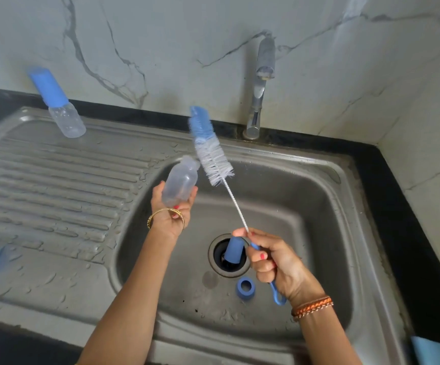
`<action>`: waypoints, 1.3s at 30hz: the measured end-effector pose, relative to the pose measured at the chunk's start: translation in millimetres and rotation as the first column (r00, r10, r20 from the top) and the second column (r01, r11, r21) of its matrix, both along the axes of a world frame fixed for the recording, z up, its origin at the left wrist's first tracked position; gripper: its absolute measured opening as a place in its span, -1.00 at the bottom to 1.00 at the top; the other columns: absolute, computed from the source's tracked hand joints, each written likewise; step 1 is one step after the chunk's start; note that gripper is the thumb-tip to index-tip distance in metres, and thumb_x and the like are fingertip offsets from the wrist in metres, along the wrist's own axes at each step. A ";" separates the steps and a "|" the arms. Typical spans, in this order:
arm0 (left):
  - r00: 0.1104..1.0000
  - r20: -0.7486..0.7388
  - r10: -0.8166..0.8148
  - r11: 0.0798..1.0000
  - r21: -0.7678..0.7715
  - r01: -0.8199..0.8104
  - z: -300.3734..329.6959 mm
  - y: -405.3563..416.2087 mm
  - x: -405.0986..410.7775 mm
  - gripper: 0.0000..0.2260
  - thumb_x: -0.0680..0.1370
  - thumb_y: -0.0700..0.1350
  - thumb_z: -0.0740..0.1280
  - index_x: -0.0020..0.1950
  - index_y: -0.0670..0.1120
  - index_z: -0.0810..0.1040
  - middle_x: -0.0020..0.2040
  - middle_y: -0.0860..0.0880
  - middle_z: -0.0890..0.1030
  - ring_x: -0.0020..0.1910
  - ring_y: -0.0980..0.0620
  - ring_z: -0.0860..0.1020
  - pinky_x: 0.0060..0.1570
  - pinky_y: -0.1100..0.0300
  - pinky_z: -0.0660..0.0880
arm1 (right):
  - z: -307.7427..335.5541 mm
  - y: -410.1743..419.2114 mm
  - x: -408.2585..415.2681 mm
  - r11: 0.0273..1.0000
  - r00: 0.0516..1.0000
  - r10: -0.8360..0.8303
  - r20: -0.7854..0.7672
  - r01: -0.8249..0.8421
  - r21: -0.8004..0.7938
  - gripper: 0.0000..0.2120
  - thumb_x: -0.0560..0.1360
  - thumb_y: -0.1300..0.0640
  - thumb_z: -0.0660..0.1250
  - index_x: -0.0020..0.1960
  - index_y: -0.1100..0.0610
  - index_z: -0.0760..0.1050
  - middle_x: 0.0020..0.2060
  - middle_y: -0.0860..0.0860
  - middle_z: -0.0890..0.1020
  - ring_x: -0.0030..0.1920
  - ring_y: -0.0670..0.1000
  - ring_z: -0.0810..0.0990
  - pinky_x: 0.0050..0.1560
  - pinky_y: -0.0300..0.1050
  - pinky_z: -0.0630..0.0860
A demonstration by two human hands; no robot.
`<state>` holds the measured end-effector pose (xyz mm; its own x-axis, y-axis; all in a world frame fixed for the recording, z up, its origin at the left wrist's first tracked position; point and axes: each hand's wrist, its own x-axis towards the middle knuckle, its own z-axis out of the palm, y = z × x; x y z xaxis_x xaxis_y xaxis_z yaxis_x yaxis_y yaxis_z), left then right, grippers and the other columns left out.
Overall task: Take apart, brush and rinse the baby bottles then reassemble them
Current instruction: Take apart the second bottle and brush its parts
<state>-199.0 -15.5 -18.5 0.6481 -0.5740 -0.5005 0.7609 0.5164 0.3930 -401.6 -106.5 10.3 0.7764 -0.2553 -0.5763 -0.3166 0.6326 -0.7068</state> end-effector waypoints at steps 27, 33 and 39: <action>0.994 -0.026 -0.105 0.986 0.127 0.108 -1.3 -8.7 -5.9 -0.67 0.55 0.06 0.09 -0.14 -0.18 0.45 -0.42 -0.13 0.48 -0.65 0.08 0.43 -0.74 0.42 0.19 | -1.1 15.6 12.5 0.896 0.990 -0.039 0.137 -0.026 0.444 -0.96 0.30 0.21 0.40 -0.31 0.14 0.63 -0.63 -0.05 0.26 -0.57 -0.15 -0.03 -0.61 -0.42 -0.06; 0.987 0.100 0.129 0.983 0.118 -0.140 0.8 -9.1 -4.0 -0.84 0.54 -0.05 0.23 -0.07 -0.14 0.45 -0.19 -0.11 0.51 -0.33 0.02 0.46 -0.54 0.36 0.43 | 5.6 29.7 15.7 0.981 0.999 0.020 0.034 -0.026 0.190 -0.71 0.59 0.19 0.05 -0.14 0.12 0.53 -0.61 -0.09 0.18 -0.70 -0.22 0.08 -0.65 -0.47 -0.03; 0.943 0.332 -0.015 0.972 0.225 -0.064 7.1 -7.9 -12.7 -0.66 0.23 -0.20 0.35 -0.03 0.02 0.43 -0.12 -0.01 0.53 -0.23 0.04 0.52 -0.32 0.30 0.50 | 0.7 28.4 13.7 0.956 0.993 -0.080 -0.083 0.053 -0.288 -0.71 0.61 0.21 0.07 -0.12 0.10 0.54 -0.61 -0.09 0.22 -0.66 -0.18 0.05 -0.60 -0.44 -0.02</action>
